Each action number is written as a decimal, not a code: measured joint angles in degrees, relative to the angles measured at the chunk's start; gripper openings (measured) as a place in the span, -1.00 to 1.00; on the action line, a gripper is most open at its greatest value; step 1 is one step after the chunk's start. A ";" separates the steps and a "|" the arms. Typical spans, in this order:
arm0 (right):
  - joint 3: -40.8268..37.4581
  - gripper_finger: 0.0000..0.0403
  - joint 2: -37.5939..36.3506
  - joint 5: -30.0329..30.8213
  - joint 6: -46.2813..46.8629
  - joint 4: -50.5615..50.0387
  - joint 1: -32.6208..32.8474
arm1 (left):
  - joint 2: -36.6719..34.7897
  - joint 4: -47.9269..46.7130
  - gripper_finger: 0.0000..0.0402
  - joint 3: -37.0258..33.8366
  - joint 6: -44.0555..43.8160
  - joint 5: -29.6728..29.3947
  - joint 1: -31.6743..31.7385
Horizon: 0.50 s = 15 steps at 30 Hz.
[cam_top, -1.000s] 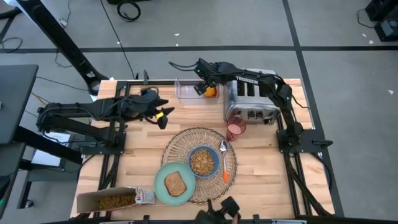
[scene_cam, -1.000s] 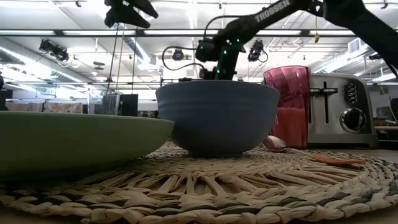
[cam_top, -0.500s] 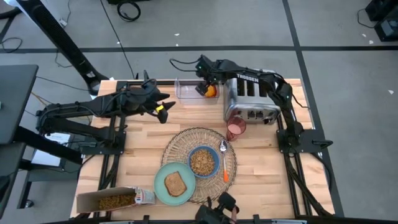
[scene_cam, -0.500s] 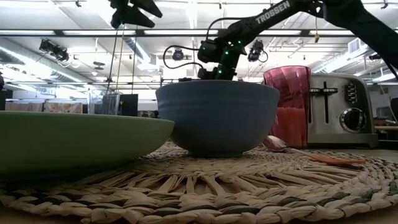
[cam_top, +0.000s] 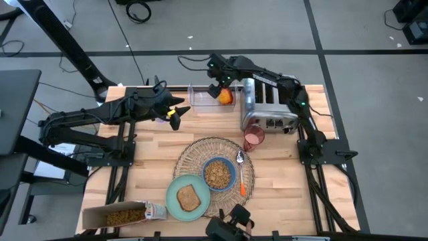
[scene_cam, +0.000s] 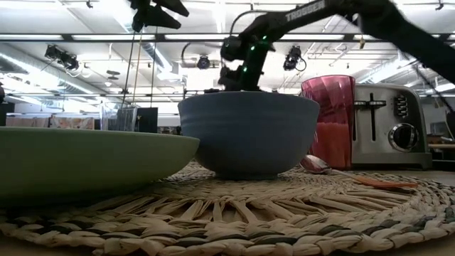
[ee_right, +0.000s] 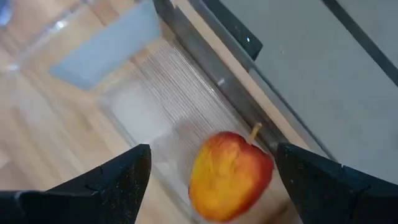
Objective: Arrange a breakfast setting
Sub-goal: Put the red apple to the top right of the blue bowl on the placemat
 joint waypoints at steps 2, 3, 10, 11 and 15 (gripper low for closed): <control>4.27 0.72 3.49 0.03 -0.67 -3.26 -0.04 | 0.00 0.12 0.05 0.00 -0.18 0.02 -0.02; 6.72 0.72 5.13 0.09 -1.27 -5.51 -0.04 | 0.00 0.20 0.05 0.00 -0.39 0.02 -0.02; 8.19 0.72 7.92 2.91 -1.65 -11.10 -0.33 | -0.02 0.21 0.05 0.00 -1.90 0.00 -0.64; 8.17 0.72 8.30 2.93 -1.75 -12.22 -0.43 | -0.02 0.23 0.05 0.00 -1.90 0.02 -0.72; 8.17 0.72 9.84 3.31 -2.21 -11.78 -0.75 | -0.02 0.22 0.05 0.00 -2.02 -0.01 -0.70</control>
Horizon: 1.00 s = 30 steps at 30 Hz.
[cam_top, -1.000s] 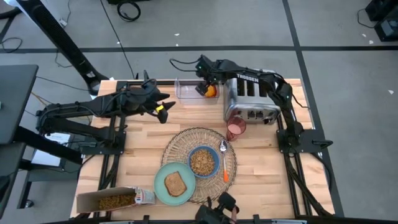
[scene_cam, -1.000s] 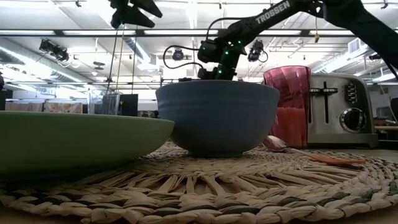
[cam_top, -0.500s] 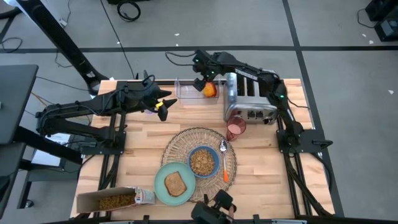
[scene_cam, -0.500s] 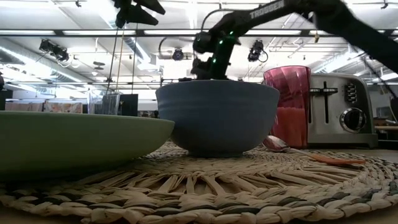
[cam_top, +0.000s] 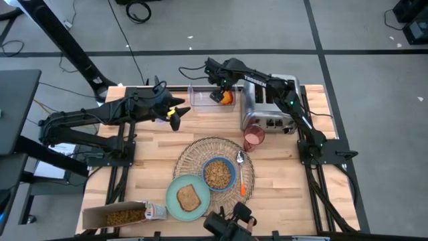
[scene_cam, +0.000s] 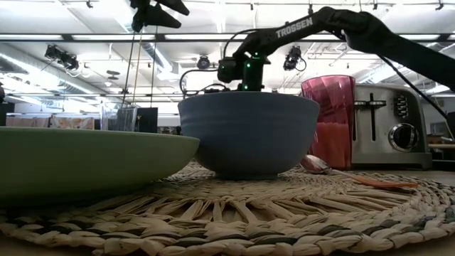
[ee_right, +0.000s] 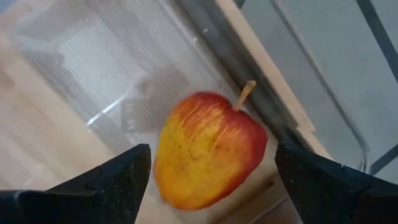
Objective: Arrange a breakfast setting
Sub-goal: Put the red apple to the top right of the blue bowl on the placemat
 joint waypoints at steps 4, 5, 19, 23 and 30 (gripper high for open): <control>0.02 0.72 0.18 0.19 0.04 0.80 -0.44 | 0.00 0.03 0.05 0.00 -0.72 -0.10 0.04; 0.02 0.72 0.38 0.23 0.04 1.01 -0.61 | 0.00 0.07 0.05 0.00 -0.72 -0.12 0.04; -1.33 0.72 0.90 -5.39 -0.35 1.46 -1.51 | 0.00 0.28 0.05 0.00 -0.45 -0.15 0.20; -3.19 0.72 0.86 -5.60 -0.36 1.59 -1.41 | 0.00 0.34 0.05 0.00 -0.32 -0.14 0.20; -3.74 0.72 0.59 -9.37 0.02 1.62 0.75 | 0.00 0.36 0.05 0.00 -0.29 -0.14 0.20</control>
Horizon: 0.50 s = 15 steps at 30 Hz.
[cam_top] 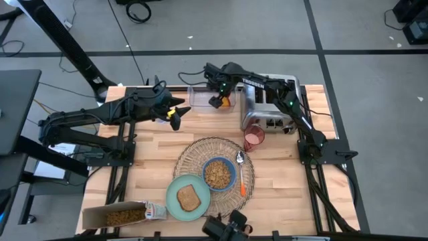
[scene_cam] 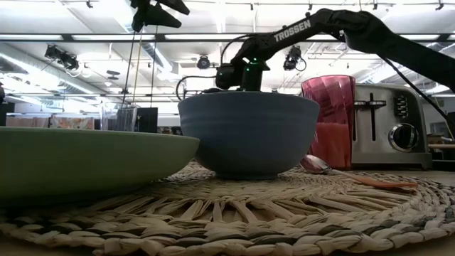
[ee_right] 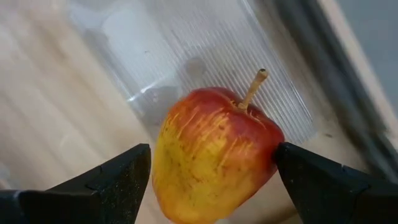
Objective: Arrange a breakfast setting
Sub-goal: Put the red apple to the top right of the blue bowl on the placemat
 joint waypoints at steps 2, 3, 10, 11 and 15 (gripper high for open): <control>-0.02 0.72 -0.22 -1.35 0.49 0.00 0.59 | 0.00 0.02 0.05 0.00 0.71 0.00 0.00; -0.02 0.72 -0.28 -1.41 1.51 -0.02 0.88 | 0.00 0.02 0.05 0.00 0.84 0.00 0.00; -0.02 0.77 -0.30 1.07 11.50 -0.19 1.53 | 0.00 0.04 0.05 0.00 0.88 0.00 0.00; -0.02 0.79 -0.30 1.16 12.95 -0.18 1.51 | 0.00 0.02 0.05 0.00 0.90 0.00 0.00; 0.20 0.91 -0.30 1.79 18.65 -0.54 1.45 | 0.00 0.02 0.05 0.00 1.27 0.00 0.00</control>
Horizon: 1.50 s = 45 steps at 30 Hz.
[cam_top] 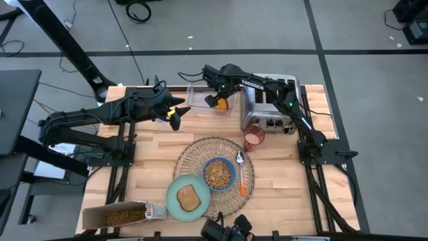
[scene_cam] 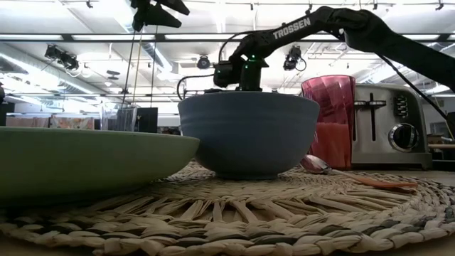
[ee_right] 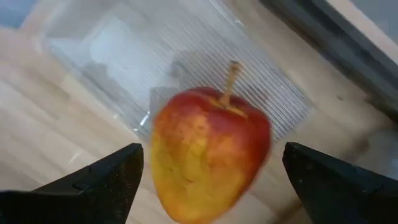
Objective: Arrange a breakfast setting
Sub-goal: Put the red apple to the top right of the blue bowl on the placemat
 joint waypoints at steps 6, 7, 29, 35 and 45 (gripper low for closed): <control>6.46 0.89 -0.06 6.30 5.19 -6.08 1.54 | 0.00 0.03 0.05 0.00 1.66 0.01 0.00; 6.35 0.87 -0.75 6.51 6.71 -6.02 1.95 | 0.00 0.04 0.05 0.00 1.85 0.02 0.00; 4.10 0.89 -3.31 5.49 12.37 0.61 3.09 | -7.85 -2.42 0.05 0.07 3.33 -0.03 -2.38; -0.01 0.88 -3.15 4.42 13.32 1.50 2.44 | -7.89 -2.84 0.05 0.04 4.11 -0.08 -2.21; -0.29 0.85 -2.60 7.45 8.81 2.46 2.15 | -7.89 -2.64 0.05 0.04 4.70 -0.39 1.22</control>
